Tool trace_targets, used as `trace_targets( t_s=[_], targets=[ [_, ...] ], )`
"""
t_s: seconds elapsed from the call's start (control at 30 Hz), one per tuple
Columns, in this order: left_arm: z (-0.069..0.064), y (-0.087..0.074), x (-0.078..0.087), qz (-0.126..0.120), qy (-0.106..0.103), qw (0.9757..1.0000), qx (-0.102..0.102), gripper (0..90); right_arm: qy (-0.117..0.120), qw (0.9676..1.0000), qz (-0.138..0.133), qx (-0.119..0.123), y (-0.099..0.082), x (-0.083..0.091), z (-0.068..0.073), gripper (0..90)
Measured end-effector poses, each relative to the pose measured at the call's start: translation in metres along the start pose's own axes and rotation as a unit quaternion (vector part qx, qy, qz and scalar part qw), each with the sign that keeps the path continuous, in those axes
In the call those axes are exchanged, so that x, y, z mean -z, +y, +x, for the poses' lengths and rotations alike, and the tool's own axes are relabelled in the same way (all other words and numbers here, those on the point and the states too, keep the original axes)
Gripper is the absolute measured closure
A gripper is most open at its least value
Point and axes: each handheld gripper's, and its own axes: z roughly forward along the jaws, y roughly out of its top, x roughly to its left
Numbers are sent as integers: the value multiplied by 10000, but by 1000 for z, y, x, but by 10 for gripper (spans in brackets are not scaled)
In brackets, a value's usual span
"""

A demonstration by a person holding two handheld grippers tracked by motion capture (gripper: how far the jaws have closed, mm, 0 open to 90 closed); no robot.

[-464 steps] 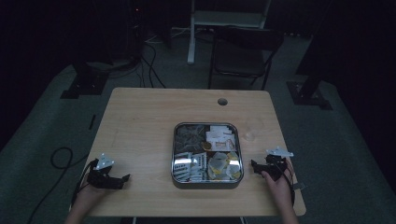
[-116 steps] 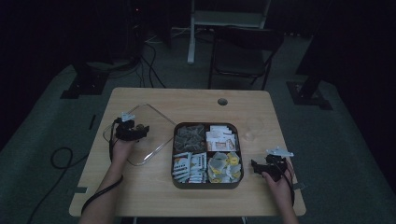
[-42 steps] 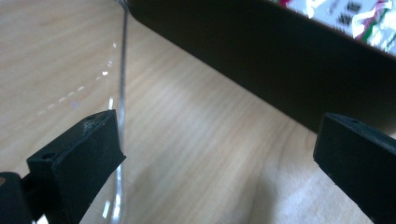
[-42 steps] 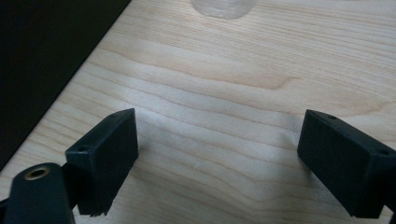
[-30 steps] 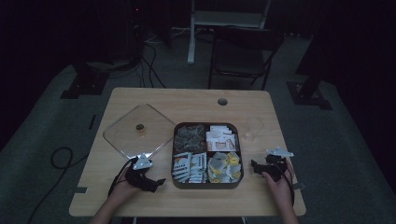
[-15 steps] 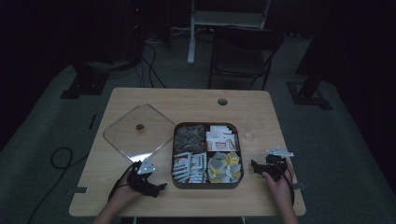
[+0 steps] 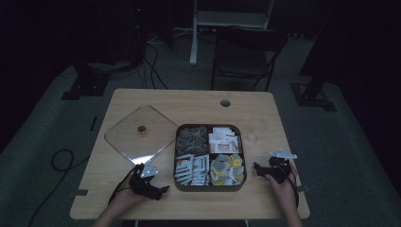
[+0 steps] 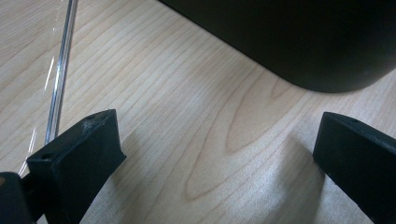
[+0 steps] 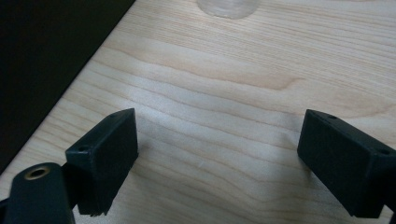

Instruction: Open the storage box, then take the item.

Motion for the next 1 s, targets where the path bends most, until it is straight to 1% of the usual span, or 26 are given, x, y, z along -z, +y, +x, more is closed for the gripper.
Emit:
trace_targets(
  t_s=[0.17, 0.67, 0.8, 0.83, 0.9, 1.0],
  targets=[
    [0, 0, 0, 2, 22, 10000, 15, 16, -106, 9999, -3, -98, 0, 0, -1, 119],
    [-1, 0, 0, -3, 33, 10000, 32, 15, -125, 9999, -16, -115, -5, 6, 0, 135],
    [-1, 0, 0, -4, 34, 10000, 32, 15, -79, 9999, -15, -100, -6, 8, -1, 140],
    [-1, 0, 0, -4, 34, 10000, 32, 15, -39, 9999, -13, -121, -6, 8, -1, 141],
    [-1, 0, 0, -4, 34, 10000, 32, 15, 119, 9998, -16, -179, -6, 10, -2, 145],
    [-1, 0, 0, -3, 33, 10000, 32, 15, 203, 9996, -84, -165, -2, 15, -1, 145]
  ],
)
